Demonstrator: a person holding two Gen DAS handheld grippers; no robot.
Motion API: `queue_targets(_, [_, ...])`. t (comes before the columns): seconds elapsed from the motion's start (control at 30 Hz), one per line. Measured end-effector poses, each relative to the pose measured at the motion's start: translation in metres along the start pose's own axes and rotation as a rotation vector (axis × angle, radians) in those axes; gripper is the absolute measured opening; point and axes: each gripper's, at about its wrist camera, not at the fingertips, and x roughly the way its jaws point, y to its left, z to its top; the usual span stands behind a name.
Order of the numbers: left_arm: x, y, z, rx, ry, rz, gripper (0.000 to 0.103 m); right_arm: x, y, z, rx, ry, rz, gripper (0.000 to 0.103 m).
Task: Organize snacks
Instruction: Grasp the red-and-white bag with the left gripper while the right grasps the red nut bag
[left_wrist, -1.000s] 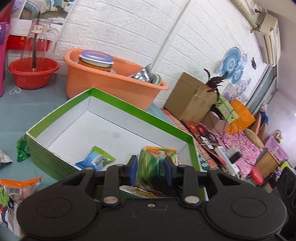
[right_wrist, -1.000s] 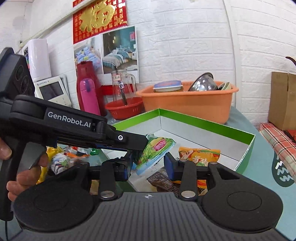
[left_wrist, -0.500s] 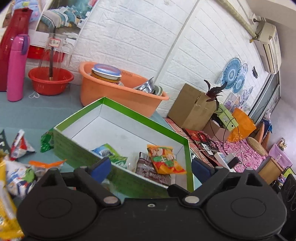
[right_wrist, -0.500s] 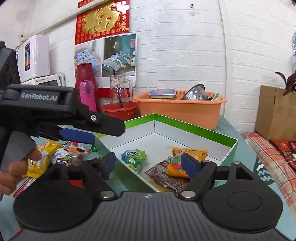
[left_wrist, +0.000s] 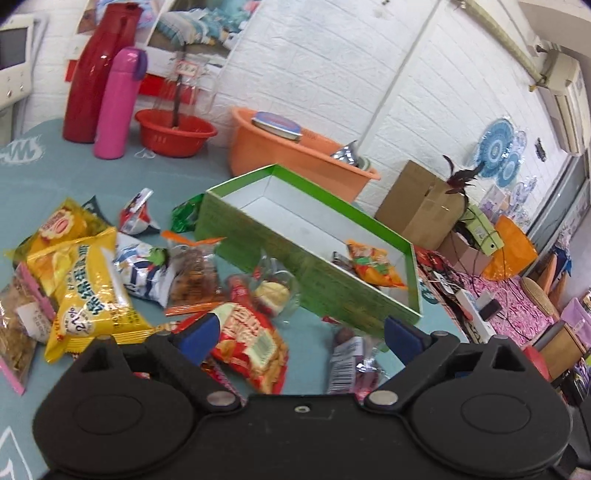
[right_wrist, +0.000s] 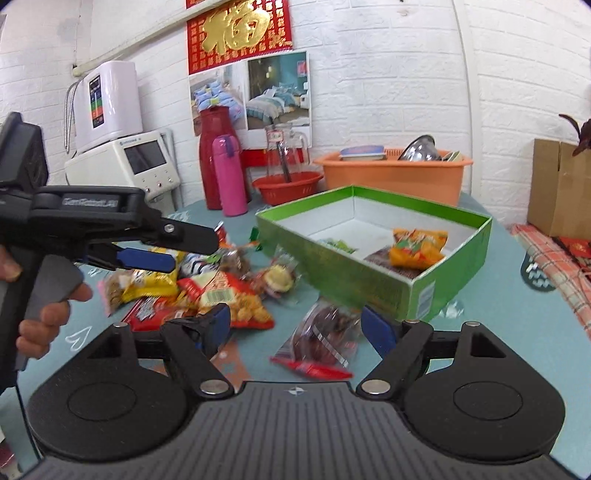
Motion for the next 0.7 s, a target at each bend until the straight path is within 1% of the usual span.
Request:
queue_targets(0.07, [0.008, 0.009, 0.005, -0.018, -0.004, 0.028, 0.103, -0.001, 0.003, -0.004, 0.009, 0.013, 0.011, 0.103])
queue_targets(0.17, [0.024, 0.017, 0.015, -0.005, 0.002, 0.068, 0.103, -0.002, 0.004, -0.008, 0.023, 0.023, 0.022, 0.103])
queue_targets(0.3, [0.050, 0.019, 0.018, 0.106, 0.063, 0.136, 0.103, -0.001, 0.003, -0.011, 0.044, 0.034, 0.020, 0.103])
queue_targets(0.33, [0.055, 0.021, 0.014, 0.118, 0.083, 0.145, 0.098, -0.001, 0.003, -0.012, 0.050, 0.037, 0.022, 0.103])
queue_targets(0.37, [0.059, 0.022, 0.012, 0.124, 0.109, 0.140, 0.065, -0.001, 0.002, -0.013, 0.054, 0.039, 0.026, 0.103])
queue_targets(0.4, [0.061, 0.023, 0.009, 0.128, 0.129, 0.120, 0.050, -0.001, 0.002, -0.013, 0.056, 0.041, 0.029, 0.103])
queue_targets(0.43, [0.057, 0.023, 0.004, 0.135, 0.123, 0.105, 0.053, -0.001, 0.002, -0.015, 0.056, 0.043, 0.034, 0.103])
queue_targets(0.5, [0.048, 0.014, -0.003, 0.176, 0.130, 0.090, 0.053, -0.001, 0.003, -0.016, 0.055, 0.049, 0.043, 0.103])
queue_targets(0.53, [0.043, 0.009, -0.007, 0.195, 0.143, 0.069, 0.053, 0.000, 0.003, -0.018, 0.057, 0.055, 0.049, 0.103])
queue_targets(0.6, [0.033, -0.001, -0.020, 0.199, 0.171, 0.024, 0.054, 0.001, 0.003, -0.019, 0.062, 0.067, 0.062, 0.103])
queue_targets(0.67, [0.023, -0.009, -0.035, 0.200, 0.178, -0.010, 0.054, 0.001, 0.003, -0.022, 0.076, 0.076, 0.082, 0.103])
queue_targets(0.7, [0.016, -0.011, -0.043, 0.191, 0.176, -0.020, 0.057, 0.000, 0.003, -0.024, 0.082, 0.081, 0.094, 0.103])
